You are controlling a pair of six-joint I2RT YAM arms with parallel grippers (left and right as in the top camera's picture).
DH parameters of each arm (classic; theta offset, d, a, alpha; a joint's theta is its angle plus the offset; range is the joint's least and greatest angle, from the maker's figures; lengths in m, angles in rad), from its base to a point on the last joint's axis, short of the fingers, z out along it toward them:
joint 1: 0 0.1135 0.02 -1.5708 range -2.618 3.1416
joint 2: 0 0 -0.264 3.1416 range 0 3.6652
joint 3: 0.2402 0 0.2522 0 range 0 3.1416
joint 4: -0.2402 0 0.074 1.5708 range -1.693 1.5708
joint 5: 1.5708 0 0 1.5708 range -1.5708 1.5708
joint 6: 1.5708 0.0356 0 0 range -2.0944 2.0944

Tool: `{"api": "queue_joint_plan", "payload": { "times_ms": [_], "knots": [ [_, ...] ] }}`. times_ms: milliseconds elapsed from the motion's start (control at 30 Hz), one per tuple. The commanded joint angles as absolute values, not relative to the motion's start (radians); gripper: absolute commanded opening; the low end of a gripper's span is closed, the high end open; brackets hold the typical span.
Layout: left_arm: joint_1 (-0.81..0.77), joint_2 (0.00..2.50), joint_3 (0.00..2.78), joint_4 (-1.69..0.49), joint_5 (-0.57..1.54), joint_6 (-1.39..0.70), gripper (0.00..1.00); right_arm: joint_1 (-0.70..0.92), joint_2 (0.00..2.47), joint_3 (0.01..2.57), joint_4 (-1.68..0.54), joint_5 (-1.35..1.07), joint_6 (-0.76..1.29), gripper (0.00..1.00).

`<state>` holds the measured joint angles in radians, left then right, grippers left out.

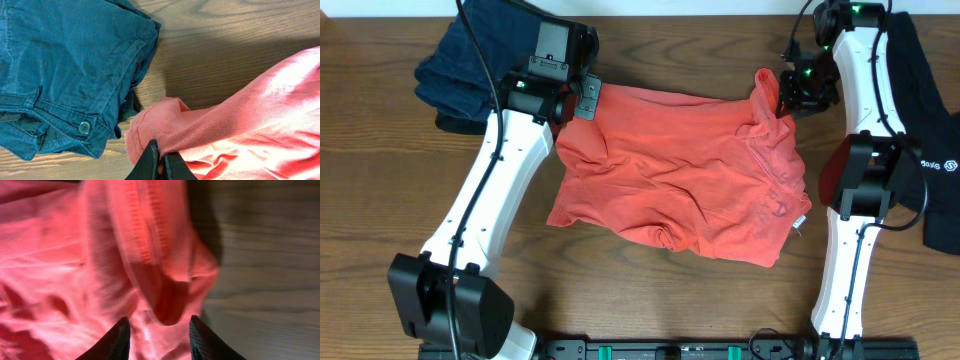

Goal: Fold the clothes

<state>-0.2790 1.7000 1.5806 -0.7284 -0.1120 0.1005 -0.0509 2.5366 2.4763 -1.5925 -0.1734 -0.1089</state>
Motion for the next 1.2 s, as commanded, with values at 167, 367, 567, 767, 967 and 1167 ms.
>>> {"api": "queue_joint_plan", "payload": {
  "times_ms": [167, 367, 567, 767, 967, 1167],
  "knots": [
    [-0.282, 1.7, 1.578, -0.734, -0.124, 0.088, 0.06, -0.044, 2.525, 2.406, -1.52, -0.102, -0.082, 0.4],
    [-0.282, 1.7, 1.578, -0.736, -0.123, 0.092, 0.06, -0.043, 2.525, 2.338, -1.49, -0.114, -0.083, 0.4],
    [-0.282, 1.7, 1.578, -0.736, -0.124, 0.092, 0.06, -0.043, 2.525, 2.297, -1.441, -0.163, -0.083, 0.42],
    [-0.282, 1.7, 1.578, -0.736, -0.124, 0.093, 0.06, -0.041, 2.525, 2.295, -1.402, -0.233, -0.084, 0.42],
    [-0.282, 1.7, 1.578, -0.736, -0.124, 0.093, 0.06, -0.037, 2.525, 2.295, -1.392, -0.263, -0.087, 0.41],
    [-0.282, 1.7, 1.578, -0.737, -0.124, 0.093, 0.06, -0.036, 2.525, 2.295, -1.419, -0.261, -0.088, 0.27]
  ]
}}
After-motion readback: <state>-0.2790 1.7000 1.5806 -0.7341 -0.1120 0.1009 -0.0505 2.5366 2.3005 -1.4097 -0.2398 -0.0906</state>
